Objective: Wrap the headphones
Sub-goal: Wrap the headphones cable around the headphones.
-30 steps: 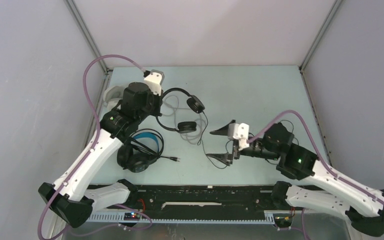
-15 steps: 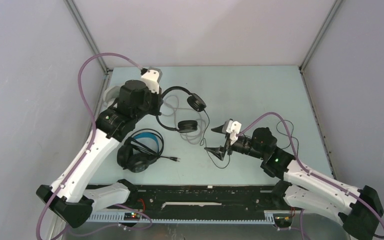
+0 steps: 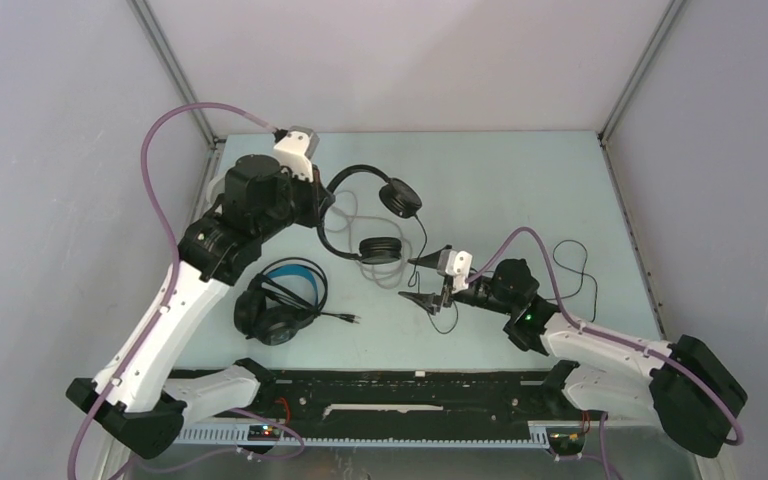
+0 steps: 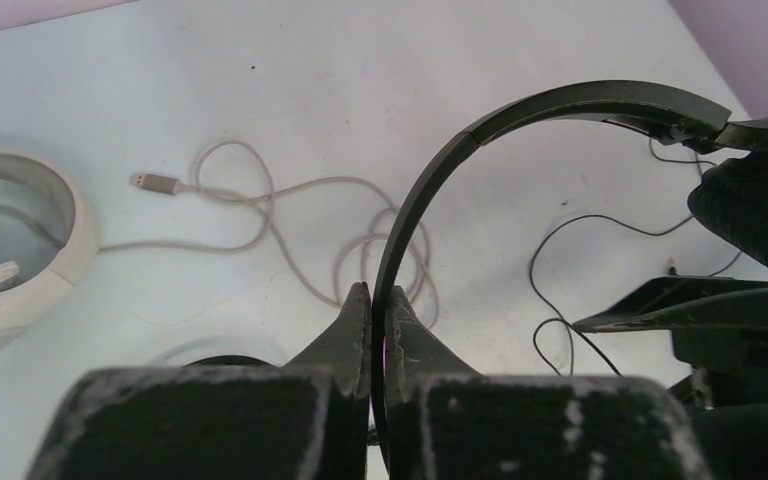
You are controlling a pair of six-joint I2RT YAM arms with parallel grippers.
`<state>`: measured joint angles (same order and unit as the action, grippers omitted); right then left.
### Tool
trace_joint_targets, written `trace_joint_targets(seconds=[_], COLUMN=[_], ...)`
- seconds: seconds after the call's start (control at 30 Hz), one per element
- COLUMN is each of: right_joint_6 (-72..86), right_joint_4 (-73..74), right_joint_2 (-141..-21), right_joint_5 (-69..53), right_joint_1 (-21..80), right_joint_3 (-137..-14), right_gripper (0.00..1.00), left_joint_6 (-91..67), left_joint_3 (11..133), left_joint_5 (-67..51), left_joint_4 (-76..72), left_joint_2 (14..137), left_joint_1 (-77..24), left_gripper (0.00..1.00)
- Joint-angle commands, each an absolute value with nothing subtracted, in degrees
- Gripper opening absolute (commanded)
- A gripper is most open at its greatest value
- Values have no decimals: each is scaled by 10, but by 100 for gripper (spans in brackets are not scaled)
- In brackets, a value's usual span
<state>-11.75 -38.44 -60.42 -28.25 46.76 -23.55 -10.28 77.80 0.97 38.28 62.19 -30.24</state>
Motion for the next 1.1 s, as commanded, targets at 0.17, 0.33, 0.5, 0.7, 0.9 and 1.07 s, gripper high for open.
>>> trace_joint_targets(seconds=[0.17,0.33,0.5,0.7,0.9,1.07], right_joint_6=[-77,-50,-42,-48,-46,-47], right_joint_4=[-568,-620,-646,-613,-587,-560], right_joint_2=[-678,-696,-711,-713,-718,-712], right_joint_5=[-292,-280,-280,-294,-308,-318], right_joint_1=[450,447,443,431,423,421], right_joint_3=[-193,-164,-175,-229,-267,-283], right_gripper=[59,41,7,0,0,0], left_joint_6=[-149,-165,-216,-214,-183,-128], left_joint_3=[827,818,790,773,728,725], left_joint_5=[-67,-92,-219,-323,-389,-408], left_joint_4=[343,328,262,258,259,318], left_joint_2=[598,589,575,572,564,577], left_joint_1=[-299,-296,-276,-276,-277,-281], left_gripper=[0,0,0,0,0,0])
